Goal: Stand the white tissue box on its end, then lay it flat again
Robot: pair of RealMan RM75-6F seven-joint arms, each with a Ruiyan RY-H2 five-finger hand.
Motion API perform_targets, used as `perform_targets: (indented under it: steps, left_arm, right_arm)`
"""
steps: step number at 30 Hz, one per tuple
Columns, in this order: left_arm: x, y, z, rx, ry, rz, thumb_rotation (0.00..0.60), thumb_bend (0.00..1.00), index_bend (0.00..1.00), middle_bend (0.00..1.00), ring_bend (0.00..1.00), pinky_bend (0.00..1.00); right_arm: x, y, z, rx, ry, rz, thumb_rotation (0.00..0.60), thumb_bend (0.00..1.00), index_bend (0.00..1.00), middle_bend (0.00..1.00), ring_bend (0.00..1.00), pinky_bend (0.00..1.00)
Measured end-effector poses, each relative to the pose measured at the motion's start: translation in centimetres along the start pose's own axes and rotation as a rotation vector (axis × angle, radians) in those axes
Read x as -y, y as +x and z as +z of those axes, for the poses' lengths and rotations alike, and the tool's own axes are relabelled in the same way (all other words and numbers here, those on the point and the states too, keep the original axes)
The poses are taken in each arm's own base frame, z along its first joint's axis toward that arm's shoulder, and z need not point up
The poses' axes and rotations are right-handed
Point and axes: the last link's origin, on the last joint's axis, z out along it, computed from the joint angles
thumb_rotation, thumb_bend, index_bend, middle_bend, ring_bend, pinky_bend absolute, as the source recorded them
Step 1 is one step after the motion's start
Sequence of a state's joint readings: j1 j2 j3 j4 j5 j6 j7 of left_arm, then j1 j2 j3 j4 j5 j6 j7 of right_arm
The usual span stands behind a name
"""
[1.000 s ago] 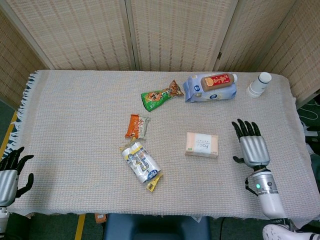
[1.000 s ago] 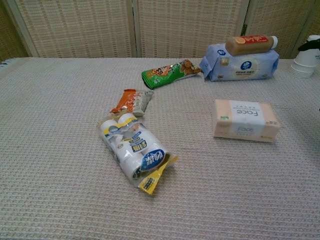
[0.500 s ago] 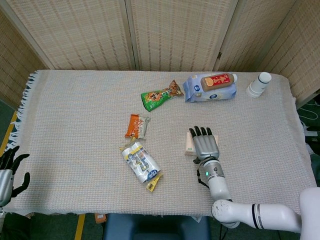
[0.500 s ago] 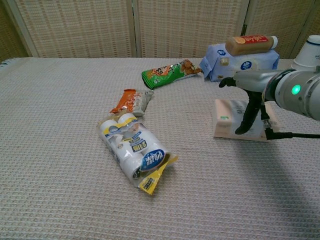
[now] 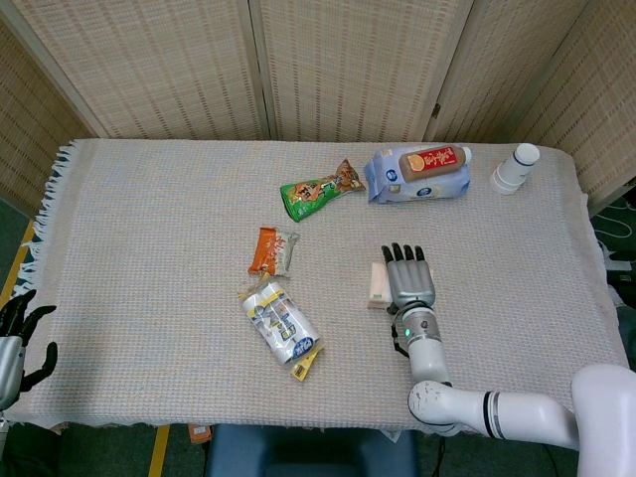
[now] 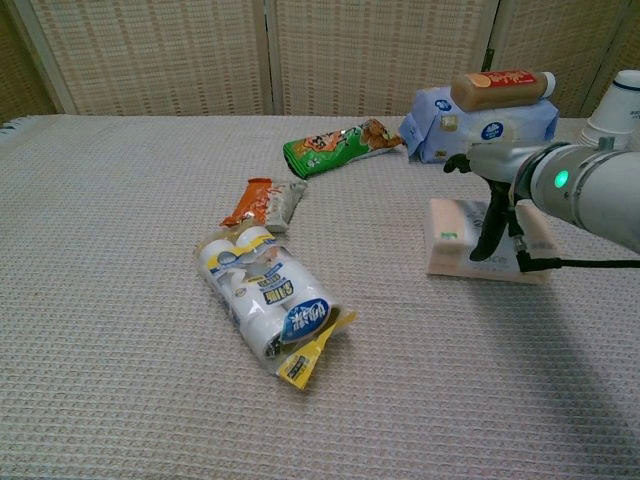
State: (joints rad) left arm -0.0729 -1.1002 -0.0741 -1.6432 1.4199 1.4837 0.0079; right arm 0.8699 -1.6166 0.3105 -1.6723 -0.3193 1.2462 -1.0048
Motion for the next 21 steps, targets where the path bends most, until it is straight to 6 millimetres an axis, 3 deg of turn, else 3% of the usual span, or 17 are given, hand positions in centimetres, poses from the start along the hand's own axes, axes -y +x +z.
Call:
perform_targets:
  steps: [9,21]
  left_arm:
    - [0.0,-0.1,0.0,0.004,-0.005,0.003,0.6,0.49,0.23,0.0,0.0,0.12]
    - [0.1,0.0,0.0,-0.002,-0.003,-0.008,0.6,0.49,0.23,0.0,0.0,0.12]
  right_arm:
    - [0.8,-0.6,0.6,0.003,0.017,0.017,0.6,0.0,0.1,0.17,0.07,0.0]
    - [1.1,-0.9,1.1,-0.018,0.017,0.023,0.6,0.0,0.39,0.36,0.15,0.0]
